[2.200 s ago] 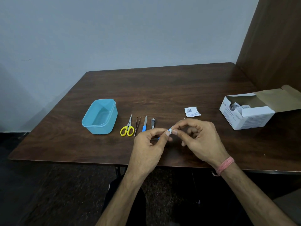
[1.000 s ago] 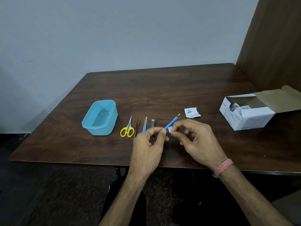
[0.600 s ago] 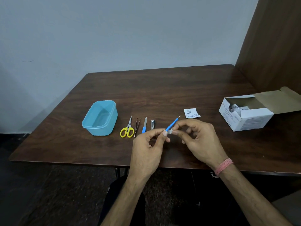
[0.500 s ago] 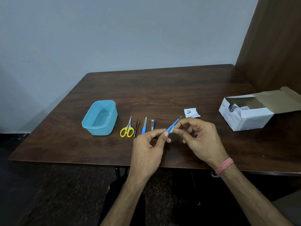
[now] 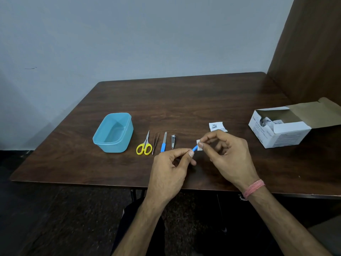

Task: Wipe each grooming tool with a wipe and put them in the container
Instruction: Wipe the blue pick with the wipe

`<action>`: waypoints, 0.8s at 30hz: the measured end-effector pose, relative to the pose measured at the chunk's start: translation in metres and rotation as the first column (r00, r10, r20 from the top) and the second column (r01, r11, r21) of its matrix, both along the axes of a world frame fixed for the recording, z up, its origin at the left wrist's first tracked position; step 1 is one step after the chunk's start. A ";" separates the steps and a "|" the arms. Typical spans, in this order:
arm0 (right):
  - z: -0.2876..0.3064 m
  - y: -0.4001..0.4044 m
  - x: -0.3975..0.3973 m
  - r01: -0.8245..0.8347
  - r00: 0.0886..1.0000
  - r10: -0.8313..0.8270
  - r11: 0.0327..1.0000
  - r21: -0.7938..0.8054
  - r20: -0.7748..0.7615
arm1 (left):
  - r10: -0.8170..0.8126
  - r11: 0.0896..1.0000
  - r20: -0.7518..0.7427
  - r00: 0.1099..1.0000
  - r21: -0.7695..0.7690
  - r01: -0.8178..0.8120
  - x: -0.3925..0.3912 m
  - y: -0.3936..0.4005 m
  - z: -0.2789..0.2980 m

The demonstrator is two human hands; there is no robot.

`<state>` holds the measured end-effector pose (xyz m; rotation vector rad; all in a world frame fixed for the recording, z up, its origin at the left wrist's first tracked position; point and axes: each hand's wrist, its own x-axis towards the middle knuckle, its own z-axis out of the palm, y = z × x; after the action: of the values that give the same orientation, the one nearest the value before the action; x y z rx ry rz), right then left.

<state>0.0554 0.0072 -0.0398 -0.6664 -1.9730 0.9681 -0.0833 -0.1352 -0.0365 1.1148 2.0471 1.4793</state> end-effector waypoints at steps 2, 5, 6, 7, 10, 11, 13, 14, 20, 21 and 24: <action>-0.001 0.000 0.000 -0.004 1.000 0.002 0.997 0.080 0.021 | 0.008 1.000 -0.007 1.000 -0.007 -0.008 0.000 0.000 0.000; -0.004 0.000 -0.002 -0.030 0.998 0.021 0.986 0.165 0.057 | 0.028 1.000 -0.005 1.000 0.013 -0.028 -0.001 0.001 -0.001; -0.005 0.000 -0.002 -0.036 0.998 0.024 0.984 0.176 0.066 | 0.034 0.999 0.000 0.999 0.020 -0.034 -0.001 0.001 -0.001; -0.005 -0.001 -0.002 -0.039 0.997 0.026 0.982 0.187 0.075 | 0.037 0.999 0.003 0.999 0.025 -0.037 -0.001 0.001 0.000; -0.003 -0.003 -0.001 -0.006 0.996 -0.015 0.972 0.235 0.086 | 0.034 0.999 -0.007 0.999 0.028 -0.034 -0.001 0.001 -0.001; -0.003 -0.004 0.000 0.012 0.996 -0.034 0.967 0.256 0.085 | 0.032 0.999 -0.005 0.999 0.029 -0.032 0.000 0.001 0.000; -0.003 -0.006 0.000 0.031 0.992 -0.068 0.947 0.320 0.107 | 0.028 0.999 -0.002 1.000 0.028 -0.028 0.000 0.000 0.001; -0.003 -0.007 -0.001 0.030 0.989 -0.080 0.934 0.357 0.126 | 0.023 1.000 -0.008 1.000 0.022 -0.022 0.000 0.000 0.001; -0.002 -0.010 -0.003 0.048 0.971 -0.149 0.887 0.460 0.187 | 0.000 1.000 -0.028 1.000 0.012 0.000 -0.001 -0.001 0.002; -0.002 -0.010 -0.003 0.066 0.969 -0.167 0.887 0.457 0.184 | 0.000 1.000 -0.019 1.000 0.016 0.001 -0.001 -0.001 0.003; -0.001 -0.011 -0.004 0.120 0.961 -0.216 0.887 0.446 0.171 | -0.002 1.000 0.019 1.000 0.029 0.001 0.001 -0.001 0.003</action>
<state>0.0511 -0.0035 -0.0405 -0.6939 -2.1805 0.3370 -0.0827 -0.1358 -0.0334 1.1088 2.0178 1.5170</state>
